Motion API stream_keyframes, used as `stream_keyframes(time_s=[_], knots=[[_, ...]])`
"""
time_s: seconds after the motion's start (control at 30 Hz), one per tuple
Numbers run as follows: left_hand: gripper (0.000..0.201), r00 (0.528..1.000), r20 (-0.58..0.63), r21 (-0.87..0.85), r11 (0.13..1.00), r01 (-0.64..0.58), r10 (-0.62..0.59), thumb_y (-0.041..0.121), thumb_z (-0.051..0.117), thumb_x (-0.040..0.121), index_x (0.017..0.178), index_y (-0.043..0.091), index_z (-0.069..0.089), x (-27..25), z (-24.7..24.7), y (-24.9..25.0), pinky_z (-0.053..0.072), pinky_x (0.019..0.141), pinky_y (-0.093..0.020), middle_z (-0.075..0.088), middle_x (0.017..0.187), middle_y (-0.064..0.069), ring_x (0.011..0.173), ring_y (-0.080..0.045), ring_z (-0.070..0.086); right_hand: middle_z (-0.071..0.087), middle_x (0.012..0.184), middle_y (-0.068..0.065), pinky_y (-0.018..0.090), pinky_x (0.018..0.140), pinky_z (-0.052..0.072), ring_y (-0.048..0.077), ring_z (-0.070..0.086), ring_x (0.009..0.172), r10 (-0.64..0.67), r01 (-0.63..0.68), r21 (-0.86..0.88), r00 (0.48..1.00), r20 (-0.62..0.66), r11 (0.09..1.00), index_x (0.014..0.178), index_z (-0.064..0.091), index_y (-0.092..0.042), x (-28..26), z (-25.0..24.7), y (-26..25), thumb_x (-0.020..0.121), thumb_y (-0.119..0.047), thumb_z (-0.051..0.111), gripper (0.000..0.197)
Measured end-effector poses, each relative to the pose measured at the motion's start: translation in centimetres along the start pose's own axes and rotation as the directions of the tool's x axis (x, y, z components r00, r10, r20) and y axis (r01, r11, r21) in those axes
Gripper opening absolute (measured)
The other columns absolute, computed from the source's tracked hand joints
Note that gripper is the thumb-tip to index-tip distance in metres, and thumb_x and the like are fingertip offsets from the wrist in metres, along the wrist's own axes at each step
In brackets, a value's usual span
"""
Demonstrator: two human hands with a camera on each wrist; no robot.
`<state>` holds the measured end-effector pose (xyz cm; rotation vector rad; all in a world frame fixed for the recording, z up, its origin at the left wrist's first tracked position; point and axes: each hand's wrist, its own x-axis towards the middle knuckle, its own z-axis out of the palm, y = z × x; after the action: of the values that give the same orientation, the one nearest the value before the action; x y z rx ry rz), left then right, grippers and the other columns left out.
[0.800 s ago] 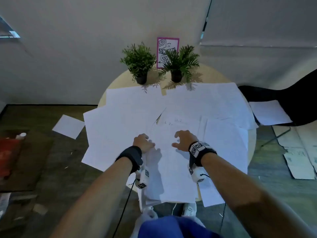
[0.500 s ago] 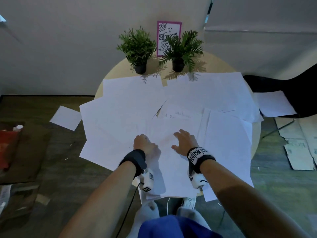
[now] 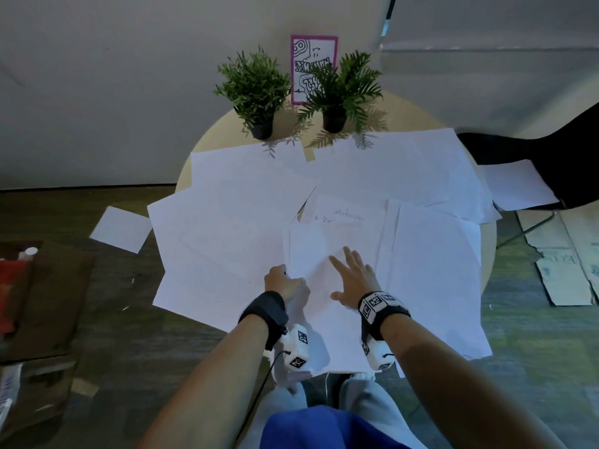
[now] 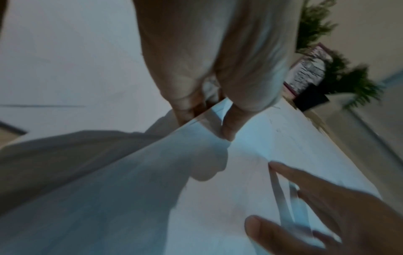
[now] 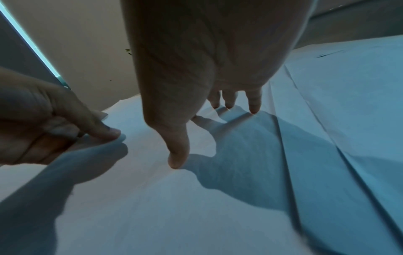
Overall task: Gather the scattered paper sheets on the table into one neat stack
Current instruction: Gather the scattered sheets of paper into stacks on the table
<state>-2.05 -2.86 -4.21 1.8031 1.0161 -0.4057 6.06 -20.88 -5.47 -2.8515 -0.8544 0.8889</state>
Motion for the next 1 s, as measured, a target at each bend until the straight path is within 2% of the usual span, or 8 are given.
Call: stream_keyframes(time_s=[0.2, 0.37, 0.5, 0.6, 0.7, 0.83, 0.9, 1.0], knots=[[0.015, 0.993, 0.038, -0.044, 0.992, -0.115, 0.116, 0.009, 0.057, 0.076, 0.079, 0.018, 0.045, -0.2, 0.0, -1.0, 0.029, 0.061, -0.027, 0.039, 0.073, -0.004, 0.066, -0.015, 0.036, -0.012, 0.166, 0.007, 0.051, 0.120, 0.017, 0.028, -0.002, 0.153, -0.009, 0.009, 0.026, 1.000, 0.021, 1.000, 0.158, 0.009, -0.030, -0.1, -0.3, 0.2, 0.086, -0.045, 0.070, 0.096], [0.035, 0.983, -0.048, -0.074, 0.981, -0.179, 0.176, -0.002, 0.049, 0.088, 0.073, 0.024, 0.031, -0.6, -0.9, -0.6, 0.024, 0.064, -0.024, 0.028, 0.075, 0.007, 0.064, -0.010, 0.024, 0.003, 0.165, 0.010, 0.048, 0.120, 0.023, 0.028, 0.011, 0.152, 0.047, -0.015, 0.259, 0.992, -0.118, 0.966, 0.157, 0.008, -0.020, 0.1, -1.3, 1.1, 0.082, -0.048, 0.073, 0.103], [0.015, 0.970, -0.108, -0.206, 0.950, -0.236, 0.218, -0.002, 0.047, 0.086, 0.078, 0.009, 0.041, -0.9, -3.1, -0.1, 0.027, 0.070, -0.030, 0.029, 0.079, -0.005, 0.072, -0.016, 0.027, 0.019, 0.162, 0.007, 0.046, 0.119, 0.027, 0.024, 0.024, 0.148, 0.303, -0.140, 0.678, 0.944, -0.127, 0.722, 0.158, 0.002, -0.015, 0.9, -3.2, 2.8, 0.073, -0.053, 0.081, 0.123], [0.020, 0.960, -0.161, -0.312, 0.911, -0.270, 0.230, -0.003, 0.047, 0.086, 0.072, 0.008, 0.037, -0.9, -4.3, 0.3, 0.027, 0.067, -0.029, 0.028, 0.073, -0.005, 0.070, -0.017, 0.029, 0.055, 0.131, 0.000, 0.042, 0.096, 0.050, 0.018, 0.058, 0.113, 0.294, -0.081, 0.912, 0.955, -0.045, 0.401, 0.146, 0.040, -0.007, 0.8, -5.0, 3.4, 0.079, -0.032, 0.083, 0.083], [0.005, 0.937, -0.222, -0.326, 0.885, -0.333, 0.270, 0.001, 0.047, 0.082, 0.079, -0.001, 0.043, -1.4, -5.1, 1.4, 0.031, 0.069, -0.032, 0.031, 0.074, -0.004, 0.071, -0.017, 0.032, 0.075, 0.102, 0.005, 0.046, 0.086, 0.057, 0.021, 0.072, 0.089, 0.248, 0.051, 0.923, 0.956, -0.155, 0.381, 0.112, 0.069, -0.006, 0.8, -6.1, 3.0, 0.088, -0.010, 0.073, 0.024], [0.021, 0.837, -0.346, -0.279, 0.806, -0.522, 0.423, -0.009, 0.042, 0.089, 0.080, 0.010, 0.040, -3.2, -6.3, 4.8, 0.032, 0.063, -0.026, 0.030, 0.071, 0.002, 0.064, -0.014, 0.031, 0.075, 0.102, -0.001, 0.039, 0.091, 0.057, 0.017, 0.072, 0.096, 0.247, 0.247, 0.909, 0.908, -0.338, 0.335, 0.110, 0.066, -0.018, -0.8, -9.1, 1.1, 0.093, 0.000, 0.061, 0.026], [0.024, 0.763, -0.423, -0.270, 0.736, -0.621, 0.489, -0.012, 0.042, 0.091, 0.090, 0.012, 0.045, -4.8, -6.9, 6.4, 0.037, 0.065, -0.019, 0.039, 0.074, 0.005, 0.065, -0.008, 0.040, 0.074, 0.101, 0.007, 0.034, 0.083, 0.057, 0.022, 0.071, 0.092, 0.248, 0.372, 0.869, 0.854, -0.458, 0.325, 0.114, 0.063, -0.021, -2.1, -10.6, 0.5, 0.095, 0.001, 0.057, 0.029], [0.021, 0.712, -0.471, -0.347, 0.632, -0.693, 0.521, -0.012, 0.042, 0.094, 0.103, 0.007, 0.045, -6.0, -7.1, 7.2, 0.047, 0.078, -0.016, 0.055, 0.094, 0.002, 0.084, -0.005, 0.055, 0.068, 0.101, 0.021, 0.044, 0.079, 0.057, 0.037, 0.066, 0.090, 0.243, 0.479, 0.805, 0.783, -0.572, 0.351, 0.107, 0.060, -0.020, -3.1, -11.3, 0.1, 0.096, -0.006, 0.057, 0.018]])
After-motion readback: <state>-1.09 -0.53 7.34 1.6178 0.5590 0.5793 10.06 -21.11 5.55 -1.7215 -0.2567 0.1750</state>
